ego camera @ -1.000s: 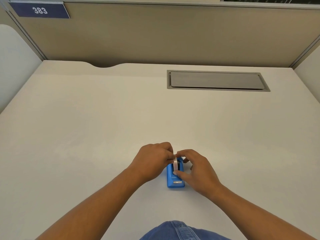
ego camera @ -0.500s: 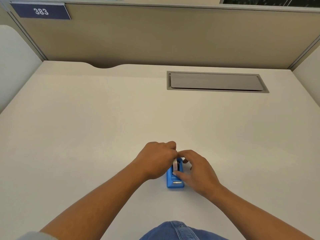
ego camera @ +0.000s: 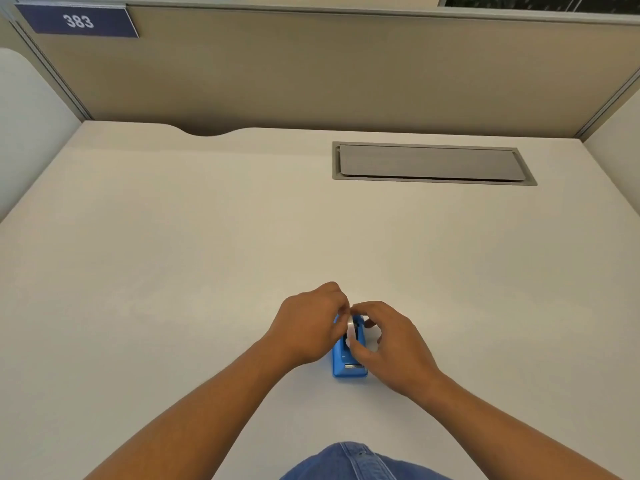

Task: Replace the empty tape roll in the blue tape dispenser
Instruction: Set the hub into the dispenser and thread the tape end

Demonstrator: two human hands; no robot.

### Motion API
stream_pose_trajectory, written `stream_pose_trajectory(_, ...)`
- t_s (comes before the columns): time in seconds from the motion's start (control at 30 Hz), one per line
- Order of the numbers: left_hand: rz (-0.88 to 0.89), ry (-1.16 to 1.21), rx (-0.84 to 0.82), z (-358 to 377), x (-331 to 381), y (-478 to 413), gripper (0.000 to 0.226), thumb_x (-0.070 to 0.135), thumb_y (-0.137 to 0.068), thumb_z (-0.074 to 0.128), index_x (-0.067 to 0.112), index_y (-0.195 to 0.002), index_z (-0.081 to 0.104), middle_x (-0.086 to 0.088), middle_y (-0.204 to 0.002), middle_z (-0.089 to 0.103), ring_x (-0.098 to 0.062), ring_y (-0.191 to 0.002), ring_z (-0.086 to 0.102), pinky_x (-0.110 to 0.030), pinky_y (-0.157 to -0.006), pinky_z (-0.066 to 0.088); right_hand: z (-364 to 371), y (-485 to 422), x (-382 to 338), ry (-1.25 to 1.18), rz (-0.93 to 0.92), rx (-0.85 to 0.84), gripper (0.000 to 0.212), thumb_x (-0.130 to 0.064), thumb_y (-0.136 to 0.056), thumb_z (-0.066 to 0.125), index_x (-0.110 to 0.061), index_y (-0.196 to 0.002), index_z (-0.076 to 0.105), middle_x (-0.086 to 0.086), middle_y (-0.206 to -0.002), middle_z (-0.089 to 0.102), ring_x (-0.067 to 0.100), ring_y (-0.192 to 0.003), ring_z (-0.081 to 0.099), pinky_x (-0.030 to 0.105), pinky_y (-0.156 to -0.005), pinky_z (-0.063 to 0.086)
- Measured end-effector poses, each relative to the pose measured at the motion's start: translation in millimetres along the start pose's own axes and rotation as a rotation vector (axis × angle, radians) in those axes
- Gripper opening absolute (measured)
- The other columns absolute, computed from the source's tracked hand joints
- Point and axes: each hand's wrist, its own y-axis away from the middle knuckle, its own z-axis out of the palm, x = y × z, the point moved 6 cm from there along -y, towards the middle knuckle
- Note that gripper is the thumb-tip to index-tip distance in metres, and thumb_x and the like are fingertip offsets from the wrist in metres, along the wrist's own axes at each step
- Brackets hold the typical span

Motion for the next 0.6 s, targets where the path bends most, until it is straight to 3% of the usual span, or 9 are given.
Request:
stream_pose_trajectory(0.23,-0.049,0.067,0.003,2.5,-0.1,0.5,0.013,0.035,-0.092,0.052,0.026,-0.095,0.061,0.011,-0.101,0.06,-0.01,-0.065,0.053,-0.017,-0.054,0.032,-1.3,-1.6,2.6,-0.006,0.032,-0.004,0.036,-0.049,-0.077,0.07,-0.043,-0.108,0.052,-0.024,-0.106,0.06,-0.001,-0.091,0.058,0.009,-0.068,0.04)
stream_pose_trajectory(0.47,-0.063,0.083,0.007,0.7,0.8,1.6,0.007,0.031,-0.09,0.054,0.026,-0.092,0.058,0.01,-0.098,0.06,-0.011,-0.067,0.054,-0.017,-0.055,0.034,-0.6,-2.2,0.4,0.01,0.035,-0.018,0.04,-0.045,-0.077,0.073,-0.041,-0.111,0.053,-0.023,-0.108,0.06,0.001,-0.091,0.057,0.008,-0.07,0.039)
stream_pose_trajectory(0.6,-0.061,0.077,0.005,0.9,1.0,0.8,0.009,0.033,-0.091,0.055,0.026,-0.095,0.059,0.01,-0.1,0.06,-0.011,-0.072,0.057,-0.014,-0.054,0.031,-4.1,-1.9,1.4,-0.011,0.036,-0.039,0.043,-0.044,-0.077,0.074,-0.037,-0.115,0.057,-0.02,-0.113,0.062,0.002,-0.095,0.059,0.015,-0.078,0.047)
